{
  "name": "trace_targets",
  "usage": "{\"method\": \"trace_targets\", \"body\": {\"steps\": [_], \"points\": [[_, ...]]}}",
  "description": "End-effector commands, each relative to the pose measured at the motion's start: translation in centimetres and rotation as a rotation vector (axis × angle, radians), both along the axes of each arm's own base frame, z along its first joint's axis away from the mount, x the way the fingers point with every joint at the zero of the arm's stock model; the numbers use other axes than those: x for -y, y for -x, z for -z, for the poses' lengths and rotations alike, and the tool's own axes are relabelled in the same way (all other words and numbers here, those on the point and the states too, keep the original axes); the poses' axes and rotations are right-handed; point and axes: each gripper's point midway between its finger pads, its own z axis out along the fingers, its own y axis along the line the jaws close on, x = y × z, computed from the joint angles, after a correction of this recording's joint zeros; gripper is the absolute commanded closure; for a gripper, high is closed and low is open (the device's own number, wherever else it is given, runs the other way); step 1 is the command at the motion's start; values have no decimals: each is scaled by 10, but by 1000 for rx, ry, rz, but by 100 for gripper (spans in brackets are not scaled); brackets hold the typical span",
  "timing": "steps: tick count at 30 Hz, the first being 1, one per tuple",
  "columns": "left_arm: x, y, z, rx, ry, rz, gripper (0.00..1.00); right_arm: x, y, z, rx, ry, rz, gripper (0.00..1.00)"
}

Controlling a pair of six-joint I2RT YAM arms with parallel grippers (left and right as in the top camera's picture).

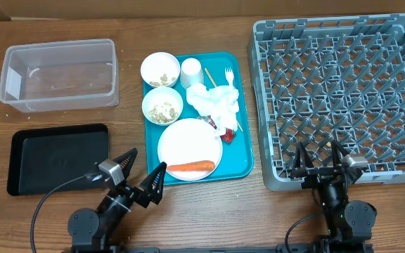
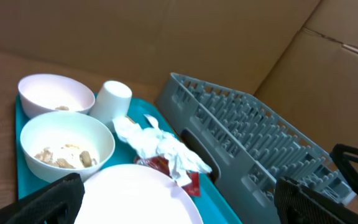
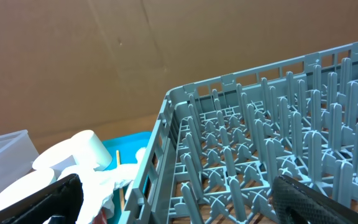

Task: Sort waste into correct bins and load items into the dishwasher rack
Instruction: 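Reach the left gripper to the carrot on the white plate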

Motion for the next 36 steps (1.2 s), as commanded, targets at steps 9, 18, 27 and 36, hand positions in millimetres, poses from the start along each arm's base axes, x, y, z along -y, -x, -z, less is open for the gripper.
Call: {"method": "trace_targets", "body": {"steps": [9, 18, 27, 36], "points": [[-2, -8, -74, -222, -141, 10, 0, 3, -1, 3, 1, 1, 14, 0], [27, -25, -68, -675, -312, 243, 0, 3, -1, 3, 1, 1, 14, 0], [62, -41, 1, -876, -749, 263, 0, 3, -1, 3, 1, 1, 14, 0], [59, -50, 67, -933, -1067, 423, 0, 3, -1, 3, 1, 1, 14, 0]]}}
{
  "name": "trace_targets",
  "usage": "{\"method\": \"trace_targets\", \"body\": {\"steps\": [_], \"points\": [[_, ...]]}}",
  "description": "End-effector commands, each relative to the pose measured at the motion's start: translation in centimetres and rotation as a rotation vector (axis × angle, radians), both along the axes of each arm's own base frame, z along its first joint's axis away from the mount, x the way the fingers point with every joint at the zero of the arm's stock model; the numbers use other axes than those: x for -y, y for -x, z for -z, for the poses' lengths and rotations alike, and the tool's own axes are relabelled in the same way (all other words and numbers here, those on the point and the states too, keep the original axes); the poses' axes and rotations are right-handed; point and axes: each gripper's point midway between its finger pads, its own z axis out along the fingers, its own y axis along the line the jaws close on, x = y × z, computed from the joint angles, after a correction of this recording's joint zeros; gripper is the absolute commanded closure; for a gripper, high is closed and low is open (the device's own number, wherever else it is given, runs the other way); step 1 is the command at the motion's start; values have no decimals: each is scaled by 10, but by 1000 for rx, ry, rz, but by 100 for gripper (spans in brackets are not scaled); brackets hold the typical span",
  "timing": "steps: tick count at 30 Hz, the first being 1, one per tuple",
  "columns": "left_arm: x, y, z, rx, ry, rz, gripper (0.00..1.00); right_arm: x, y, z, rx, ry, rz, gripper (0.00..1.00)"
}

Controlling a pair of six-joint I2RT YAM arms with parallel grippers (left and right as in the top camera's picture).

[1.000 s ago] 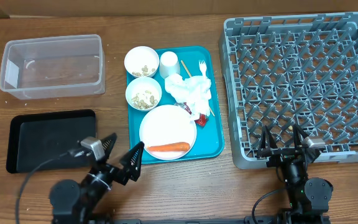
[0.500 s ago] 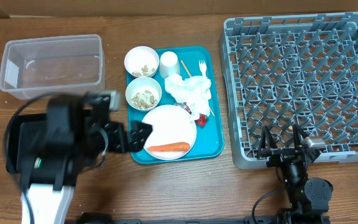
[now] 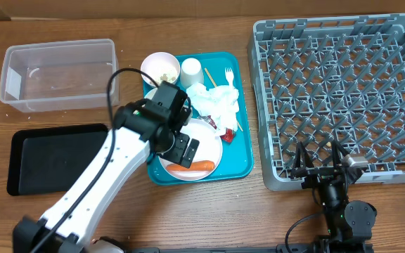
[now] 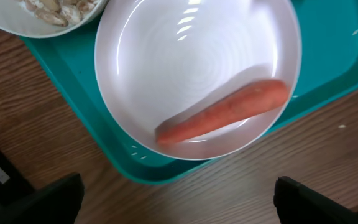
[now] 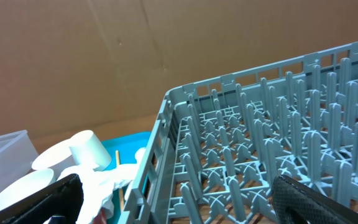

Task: Sort waste into correct bins and load items into the dishwasher rack
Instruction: 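Reach the left gripper to the carrot on the white plate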

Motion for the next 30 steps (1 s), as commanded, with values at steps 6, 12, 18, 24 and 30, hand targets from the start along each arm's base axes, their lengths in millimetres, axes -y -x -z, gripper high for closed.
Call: {"method": "trace_targets", "body": {"steps": [6, 12, 18, 24, 30], "points": [[44, -13, 44, -43, 104, 501, 0, 3, -1, 2, 1, 1, 13, 0], [20, -11, 77, -141, -44, 519, 0, 3, -1, 2, 1, 1, 13, 0], [32, 7, 85, -227, 48, 591, 0, 3, -1, 2, 1, 1, 13, 0], [41, 9, 87, -211, 48, 623, 0, 3, -1, 2, 1, 1, 13, 0], [46, 3, 94, -148, -53, 678, 0, 3, -1, 2, 1, 1, 13, 0]]}}
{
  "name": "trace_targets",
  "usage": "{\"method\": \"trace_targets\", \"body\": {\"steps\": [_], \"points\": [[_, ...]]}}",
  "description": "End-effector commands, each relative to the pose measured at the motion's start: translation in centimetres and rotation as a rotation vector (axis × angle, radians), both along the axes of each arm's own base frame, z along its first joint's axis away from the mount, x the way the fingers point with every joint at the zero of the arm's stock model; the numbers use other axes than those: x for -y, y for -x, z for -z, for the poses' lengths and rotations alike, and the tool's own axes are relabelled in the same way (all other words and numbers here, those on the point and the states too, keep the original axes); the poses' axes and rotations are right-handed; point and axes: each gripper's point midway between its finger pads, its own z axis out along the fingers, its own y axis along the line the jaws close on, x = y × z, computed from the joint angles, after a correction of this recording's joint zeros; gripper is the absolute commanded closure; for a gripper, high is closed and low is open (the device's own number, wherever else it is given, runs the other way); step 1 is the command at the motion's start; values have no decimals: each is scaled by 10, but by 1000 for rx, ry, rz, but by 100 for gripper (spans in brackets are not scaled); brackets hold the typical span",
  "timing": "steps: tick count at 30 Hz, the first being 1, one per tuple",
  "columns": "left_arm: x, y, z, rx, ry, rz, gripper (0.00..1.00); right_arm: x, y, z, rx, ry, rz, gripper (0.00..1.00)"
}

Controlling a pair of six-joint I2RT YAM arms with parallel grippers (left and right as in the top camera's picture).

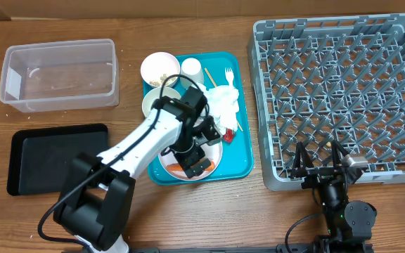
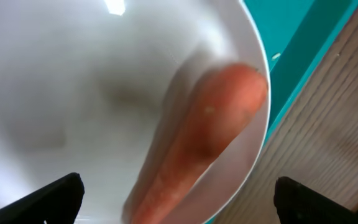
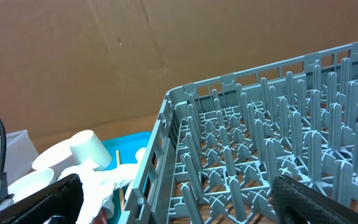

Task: Sort waste into correct bins and load items into the dishwasher rack
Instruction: 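Reach the left gripper to the carrot on the white plate, then grasp the orange carrot with the left gripper and lift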

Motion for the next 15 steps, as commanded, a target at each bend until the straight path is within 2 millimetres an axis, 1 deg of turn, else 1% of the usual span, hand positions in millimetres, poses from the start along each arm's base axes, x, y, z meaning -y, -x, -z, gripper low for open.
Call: {"method": "trace_targets", "body": {"steps": [1, 5, 8, 12, 15], "points": [[0, -2, 9, 50, -69, 63, 0, 3, -1, 3, 1, 1, 13, 0], [-10, -10, 14, 112, -151, 21, 0, 3, -1, 3, 1, 1, 13, 0], [-13, -12, 14, 109, -150, 10, 0, 3, -1, 3, 1, 1, 13, 0], [-12, -11, 15, 104, -140, 1, 0, 3, -1, 3, 1, 1, 13, 0], [-9, -7, 19, 78, -121, 2, 0, 3, -1, 3, 1, 1, 13, 0]]}}
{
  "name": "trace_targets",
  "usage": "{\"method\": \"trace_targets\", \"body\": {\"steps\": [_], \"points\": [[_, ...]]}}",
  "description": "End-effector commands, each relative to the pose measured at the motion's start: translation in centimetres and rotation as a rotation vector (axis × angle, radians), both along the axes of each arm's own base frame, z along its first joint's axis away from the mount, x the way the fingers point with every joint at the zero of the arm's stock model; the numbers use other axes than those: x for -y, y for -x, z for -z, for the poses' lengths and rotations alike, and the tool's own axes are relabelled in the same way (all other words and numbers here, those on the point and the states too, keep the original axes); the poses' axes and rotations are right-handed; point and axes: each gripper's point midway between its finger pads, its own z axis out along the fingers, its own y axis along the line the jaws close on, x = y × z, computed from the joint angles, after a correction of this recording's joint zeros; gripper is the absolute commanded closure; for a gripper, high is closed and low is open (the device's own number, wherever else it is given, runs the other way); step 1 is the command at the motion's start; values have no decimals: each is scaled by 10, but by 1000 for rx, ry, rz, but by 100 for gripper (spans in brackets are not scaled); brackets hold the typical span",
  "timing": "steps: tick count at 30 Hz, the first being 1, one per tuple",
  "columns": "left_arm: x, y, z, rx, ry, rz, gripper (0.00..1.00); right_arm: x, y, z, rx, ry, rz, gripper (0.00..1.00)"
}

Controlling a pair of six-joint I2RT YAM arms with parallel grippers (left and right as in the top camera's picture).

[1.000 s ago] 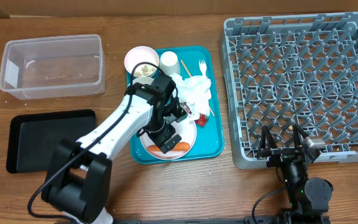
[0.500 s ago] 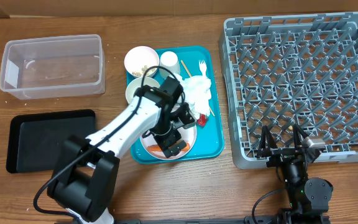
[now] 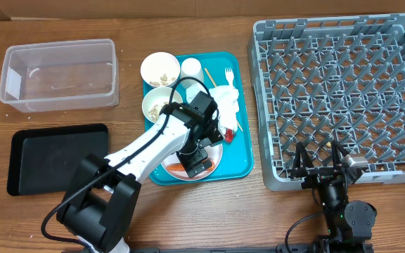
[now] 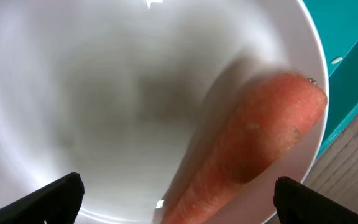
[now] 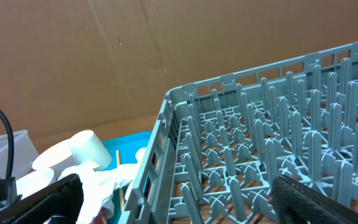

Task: Sort waste into correct bins and load items into the dishwasher rack
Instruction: 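Grasp the orange carrot with the left gripper and lift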

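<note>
An orange carrot [image 4: 247, 155] lies on the white plate [image 4: 73, 93] at the front of the teal tray [image 3: 243, 166]. My left gripper [image 3: 196, 159] hangs close over the plate, open, its fingertips [image 4: 48, 200] wide apart on either side of the carrot and not touching it. From overhead only a bit of the carrot [image 3: 177, 169] shows beside the wrist. My right gripper [image 3: 320, 166] is open at the front edge of the grey dishwasher rack [image 3: 343, 91], holding nothing. The rack [image 5: 260, 143] fills the right wrist view.
The tray also holds two bowls with food scraps [image 3: 160, 69] [image 3: 159, 105], a white cup [image 3: 191, 68], a plastic fork [image 3: 228, 76], a crumpled napkin [image 3: 222, 104] and a red wrapper [image 3: 228, 133]. A clear bin [image 3: 58, 74] and a black tray [image 3: 58, 158] stand to the left.
My left gripper has come a little closer to the carrot, which now looks larger in the left wrist view. It is still open. The right arm has not moved.
Both grippers were open at the table's front edge. Then my left arm was out over the plate with the carrot well below it. Then it was low over the carrot, and now lower still, fingers astride it. The right arm stayed put.
</note>
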Motion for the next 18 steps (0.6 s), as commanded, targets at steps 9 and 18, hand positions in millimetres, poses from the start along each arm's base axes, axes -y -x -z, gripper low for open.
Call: {"method": "trace_targets", "body": {"steps": [9, 18], "points": [[-3, 19, 33, -61, 20, -18, 5, 3, -1, 2, 1, 1, 13, 0], [-1, 4, 40, 18, 33, -46, 35, 3, -1, 2, 1, 1, 13, 0]]}}
